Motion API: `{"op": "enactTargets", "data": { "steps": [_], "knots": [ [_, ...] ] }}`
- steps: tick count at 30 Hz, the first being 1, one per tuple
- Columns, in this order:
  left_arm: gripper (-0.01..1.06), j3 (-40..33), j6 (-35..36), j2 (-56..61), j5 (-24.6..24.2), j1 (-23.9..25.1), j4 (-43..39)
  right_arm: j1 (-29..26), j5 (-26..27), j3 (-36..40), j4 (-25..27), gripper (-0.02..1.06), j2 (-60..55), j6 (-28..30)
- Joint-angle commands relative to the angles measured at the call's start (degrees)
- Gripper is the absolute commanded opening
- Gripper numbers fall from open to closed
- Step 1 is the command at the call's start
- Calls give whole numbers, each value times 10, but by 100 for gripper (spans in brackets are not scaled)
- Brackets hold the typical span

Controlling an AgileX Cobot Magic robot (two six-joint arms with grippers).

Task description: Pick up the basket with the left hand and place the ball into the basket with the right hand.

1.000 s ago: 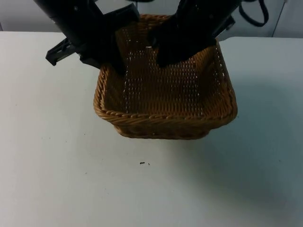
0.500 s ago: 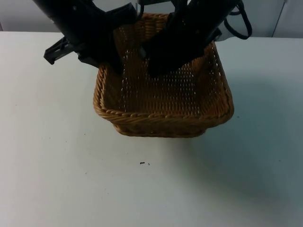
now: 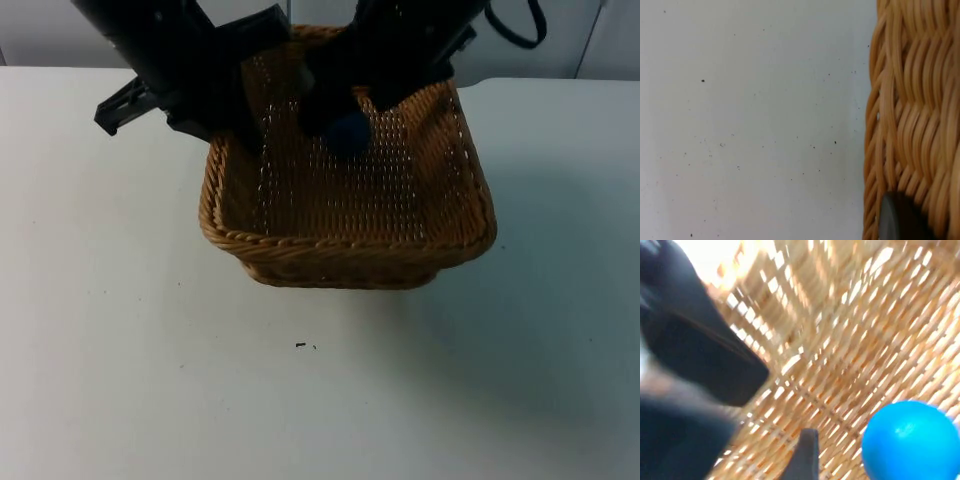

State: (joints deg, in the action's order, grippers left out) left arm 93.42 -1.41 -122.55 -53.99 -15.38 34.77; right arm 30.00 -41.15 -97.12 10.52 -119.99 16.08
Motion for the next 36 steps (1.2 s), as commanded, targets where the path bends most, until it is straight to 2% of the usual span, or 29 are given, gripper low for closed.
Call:
{"op": "enactTargets", "data": {
  "steps": [1,2,6,7,10,16,20,33,35,36],
  "knots": [
    [0,6,-1,8,3,-3,22,4,-21,-5,-10,78,54,3],
    [0,6,-1,8,3,-3,22,4,-21,-5,-10,78,54,3],
    [0,6,-1,8,4,-3,21,3,-75,-5,-99,77,153,-51],
    [0,6,-1,8,4,-3,21,3,-75,-5,-99,77,153,-51],
    [0,5,-1,1,23,-3,15,-14,-110,-5,-168,76,227,-90],
    [0,5,-6,-33,43,-3,15,-91,-129,-5,-159,76,326,-93],
    [0,5,-19,-54,47,-3,15,-123,-136,-5,-158,76,353,-89],
    [0,5,-31,-104,72,-3,12,-140,-131,-5,-150,76,364,-70],
    [3,5,-31,-104,72,-3,17,-140,-130,-5,-150,76,364,-70],
    [11,5,-31,-104,72,-3,21,-140,-127,-5,-150,76,364,-70]
  ]
}}
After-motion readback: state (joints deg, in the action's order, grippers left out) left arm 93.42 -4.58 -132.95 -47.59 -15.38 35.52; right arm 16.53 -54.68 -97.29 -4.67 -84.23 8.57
